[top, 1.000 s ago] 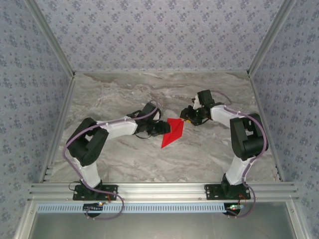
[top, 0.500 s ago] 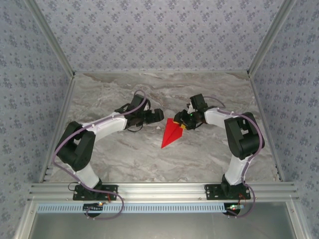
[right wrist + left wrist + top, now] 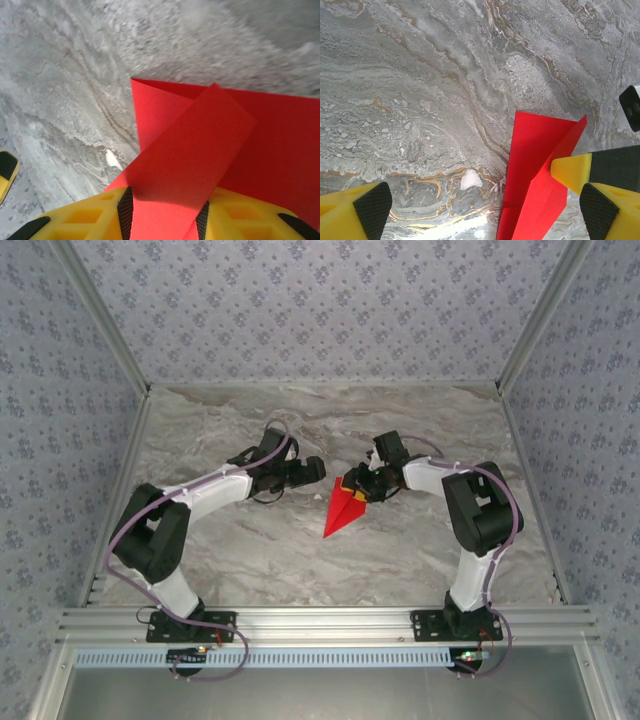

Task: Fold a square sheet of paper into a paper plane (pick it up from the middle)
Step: Turn over the paper at the center of the table.

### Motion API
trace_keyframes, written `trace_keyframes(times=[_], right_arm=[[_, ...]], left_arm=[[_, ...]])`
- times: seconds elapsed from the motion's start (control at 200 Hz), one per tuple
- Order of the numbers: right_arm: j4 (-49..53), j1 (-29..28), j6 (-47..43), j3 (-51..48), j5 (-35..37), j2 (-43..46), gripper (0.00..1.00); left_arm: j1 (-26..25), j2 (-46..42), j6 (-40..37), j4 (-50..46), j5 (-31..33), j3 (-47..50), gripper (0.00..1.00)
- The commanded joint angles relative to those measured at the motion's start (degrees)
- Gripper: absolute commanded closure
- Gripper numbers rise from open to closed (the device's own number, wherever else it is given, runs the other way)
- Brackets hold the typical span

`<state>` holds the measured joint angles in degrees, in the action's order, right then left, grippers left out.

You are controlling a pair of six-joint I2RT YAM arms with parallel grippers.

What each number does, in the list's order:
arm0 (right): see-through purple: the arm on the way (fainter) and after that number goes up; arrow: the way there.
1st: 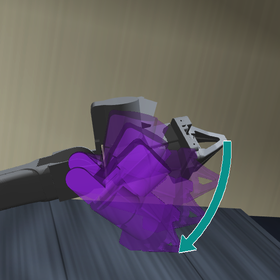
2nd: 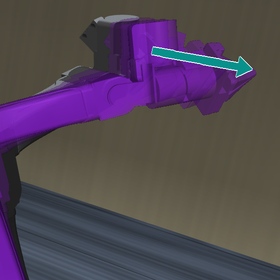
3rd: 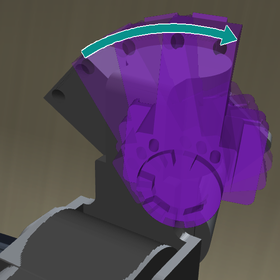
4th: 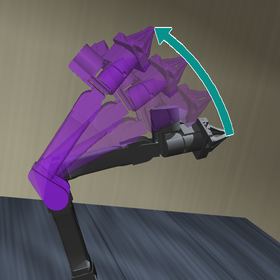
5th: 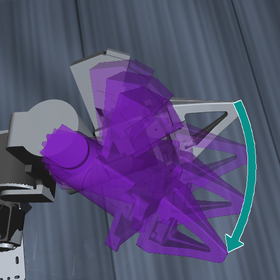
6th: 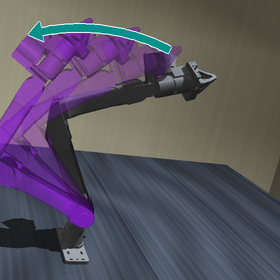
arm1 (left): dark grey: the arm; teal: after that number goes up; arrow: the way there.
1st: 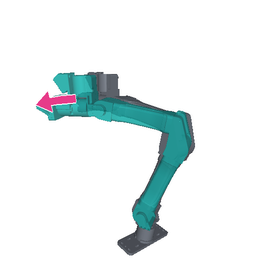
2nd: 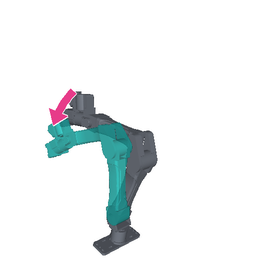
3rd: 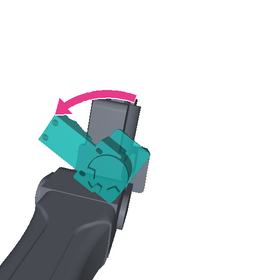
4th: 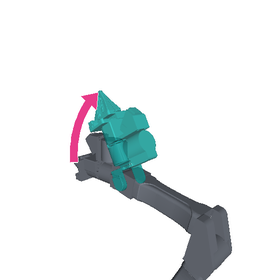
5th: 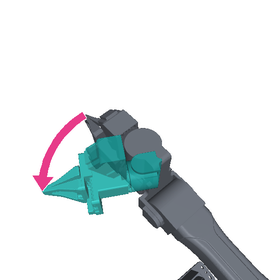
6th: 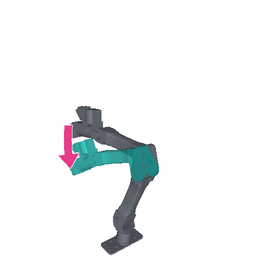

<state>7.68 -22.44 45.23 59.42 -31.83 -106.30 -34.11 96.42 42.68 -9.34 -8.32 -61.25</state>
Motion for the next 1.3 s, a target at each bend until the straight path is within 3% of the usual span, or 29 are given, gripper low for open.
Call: trace_keyframes(times=[0.0,0.425,0.715,0.994,1.294], right_arm=[[-2.4,-0.7,-0.5,-0.1,-2.2,0.4,0.62],[-4.9,-3.0,-3.7,-1.7,-0.3,-0.7,0.71],[-10.6,-1.6,-1.6,-3.7,-2.4,1.8,0.92],[-25.7,6.1,7.2,-2.0,-15.9,7.0,0.94],[-38.5,7.6,18.5,3.2,-23.4,5.5,0.94]], left_arm=[[0.6,-0.5,-0.1,-1.5,-0.7,-0.6,0.01],[2.8,-1.9,2.2,0.5,-4.0,1.4,0.01],[5.5,-4.2,4.4,4.9,-10.5,4.8,0.01],[8.1,-8.0,7.9,13.7,-24.5,8.6,0.01],[7.0,-5.9,18.0,28.9,-38.6,8.6,0.01]])
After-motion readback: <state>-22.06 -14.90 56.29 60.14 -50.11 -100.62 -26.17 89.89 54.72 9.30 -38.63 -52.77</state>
